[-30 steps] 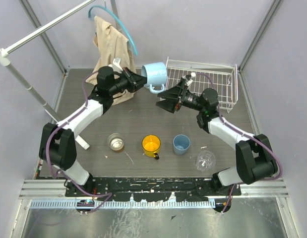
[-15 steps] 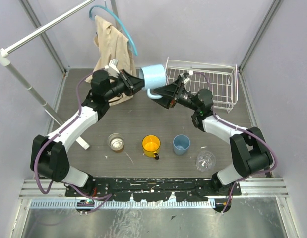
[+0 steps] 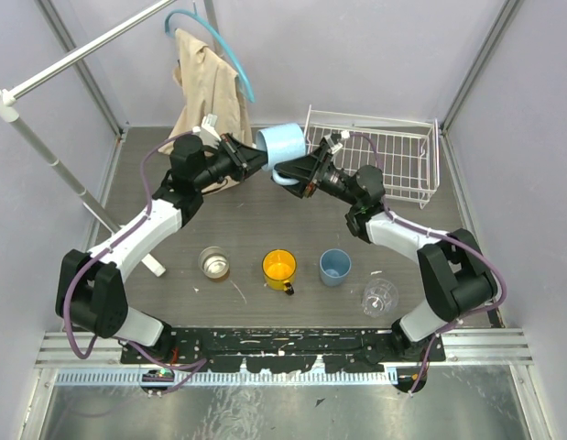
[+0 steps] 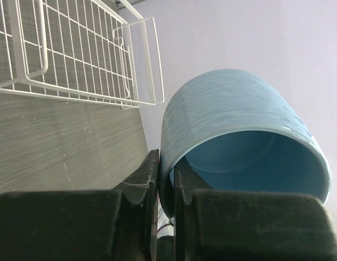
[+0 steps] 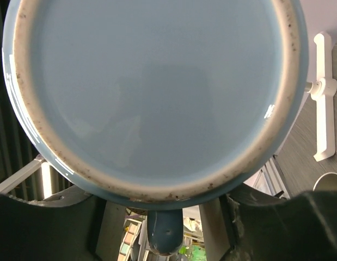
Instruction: Load the cups into the dish rack
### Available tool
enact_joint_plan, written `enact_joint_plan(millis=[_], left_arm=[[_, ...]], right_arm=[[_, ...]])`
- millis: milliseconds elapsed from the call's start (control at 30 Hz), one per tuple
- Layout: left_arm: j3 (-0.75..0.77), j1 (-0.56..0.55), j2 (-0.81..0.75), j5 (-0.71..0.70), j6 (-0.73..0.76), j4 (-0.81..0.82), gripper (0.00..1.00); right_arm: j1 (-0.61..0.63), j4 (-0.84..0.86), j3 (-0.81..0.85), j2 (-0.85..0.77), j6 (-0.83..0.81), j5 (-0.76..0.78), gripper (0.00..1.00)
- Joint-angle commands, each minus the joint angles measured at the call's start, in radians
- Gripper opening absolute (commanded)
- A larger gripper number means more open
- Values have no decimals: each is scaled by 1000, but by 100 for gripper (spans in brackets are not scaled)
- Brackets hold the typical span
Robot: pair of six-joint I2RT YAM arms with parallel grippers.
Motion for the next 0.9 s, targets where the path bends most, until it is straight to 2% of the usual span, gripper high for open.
enact_joint_plan(millis=[0, 200, 300, 400, 433, 500, 533, 733, 800, 867], left_arm=[[14, -29, -53, 28, 9, 131, 0], [-9, -40, -57, 17, 8, 158, 0], [-9, -41, -61, 19, 16, 151, 0], [-18, -40, -60, 19, 19, 155, 0], [-21, -41, -60, 18, 19, 160, 0], [-21, -41, -57, 19, 20, 161, 0], [-19, -42, -55, 19, 24, 157, 0], [-5, -40, -47, 26, 45, 126, 1], [-4, -40, -47, 22, 54, 106, 8], [-4, -39, -50, 16, 65, 86, 20]], right_arm=[[13, 108, 50, 10, 31, 67, 54], [22, 139, 37, 24, 50, 98, 50], [22, 138, 27, 26, 51, 112, 37], [24, 134, 22, 26, 48, 122, 29], [24, 131, 20, 26, 47, 124, 24], [25, 110, 21, 21, 37, 124, 4], [24, 98, 20, 15, 28, 121, 1], [20, -45, 42, -26, -71, 86, 1], [16, -116, 57, -47, -128, 78, 1], [8, -179, 74, -65, -171, 63, 1]])
